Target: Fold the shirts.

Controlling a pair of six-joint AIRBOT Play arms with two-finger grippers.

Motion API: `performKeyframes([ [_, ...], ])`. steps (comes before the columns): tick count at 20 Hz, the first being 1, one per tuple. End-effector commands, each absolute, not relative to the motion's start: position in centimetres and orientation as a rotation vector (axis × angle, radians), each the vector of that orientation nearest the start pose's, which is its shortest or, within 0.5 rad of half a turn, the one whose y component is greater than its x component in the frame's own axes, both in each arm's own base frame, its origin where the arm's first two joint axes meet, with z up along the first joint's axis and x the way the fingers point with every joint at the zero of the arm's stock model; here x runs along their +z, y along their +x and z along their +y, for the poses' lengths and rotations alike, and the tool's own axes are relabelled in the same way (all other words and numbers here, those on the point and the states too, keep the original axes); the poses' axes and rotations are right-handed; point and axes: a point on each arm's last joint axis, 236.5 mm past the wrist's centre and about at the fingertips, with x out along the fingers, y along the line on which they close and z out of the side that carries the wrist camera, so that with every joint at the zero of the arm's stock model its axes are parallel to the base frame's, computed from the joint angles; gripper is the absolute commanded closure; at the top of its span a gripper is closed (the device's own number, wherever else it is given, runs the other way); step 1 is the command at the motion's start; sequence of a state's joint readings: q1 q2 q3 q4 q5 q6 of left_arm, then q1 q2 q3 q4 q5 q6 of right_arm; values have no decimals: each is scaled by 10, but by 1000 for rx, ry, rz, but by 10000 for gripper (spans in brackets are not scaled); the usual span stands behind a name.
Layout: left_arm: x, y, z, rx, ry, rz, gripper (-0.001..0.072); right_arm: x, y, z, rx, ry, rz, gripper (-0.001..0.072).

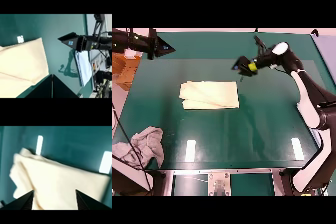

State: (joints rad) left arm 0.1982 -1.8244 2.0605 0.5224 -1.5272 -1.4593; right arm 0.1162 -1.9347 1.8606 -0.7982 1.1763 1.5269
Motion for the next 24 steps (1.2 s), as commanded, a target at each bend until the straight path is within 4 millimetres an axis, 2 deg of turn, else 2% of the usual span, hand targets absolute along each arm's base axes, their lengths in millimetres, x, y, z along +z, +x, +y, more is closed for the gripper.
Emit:
performKeyframes([
  [1,173,512,-106,-750,-715,1023,684,-48,491,179,464,659,1410,103],
  [3,173,512,-106,-749,-716,1024,684,-76,474,195,469,675,1445,103],
  [5,173,512,-106,-750,-717,1025,684,-87,468,218,481,710,1433,103],
  [11,173,512,-107,-752,-716,1026,684,-91,472,282,512,790,1368,105],
  [12,173,511,-107,-752,-716,1026,684,-92,471,288,517,799,1369,163],
  [13,173,511,-107,-753,-715,1028,684,-92,469,293,532,789,1367,426],
  [14,173,510,-107,-755,-715,1031,685,-88,469,295,550,782,1360,600],
  [15,173,510,-108,-756,-714,1034,684,-82,470,297,567,778,1358,686],
  [16,173,509,-108,-757,-714,1034,684,-71,476,294,581,776,1342,693],
  [18,173,509,-108,-757,-714,1035,684,-27,500,274,600,789,1247,694],
  [20,173,509,-108,-758,-714,1035,684,39,526,235,609,794,1108,694],
  [22,173,509,-108,-759,-715,1034,684,103,540,172,556,765,993,694],
  [24,173,509,-108,-760,-715,1033,684,154,540,102,469,725,907,694],
])
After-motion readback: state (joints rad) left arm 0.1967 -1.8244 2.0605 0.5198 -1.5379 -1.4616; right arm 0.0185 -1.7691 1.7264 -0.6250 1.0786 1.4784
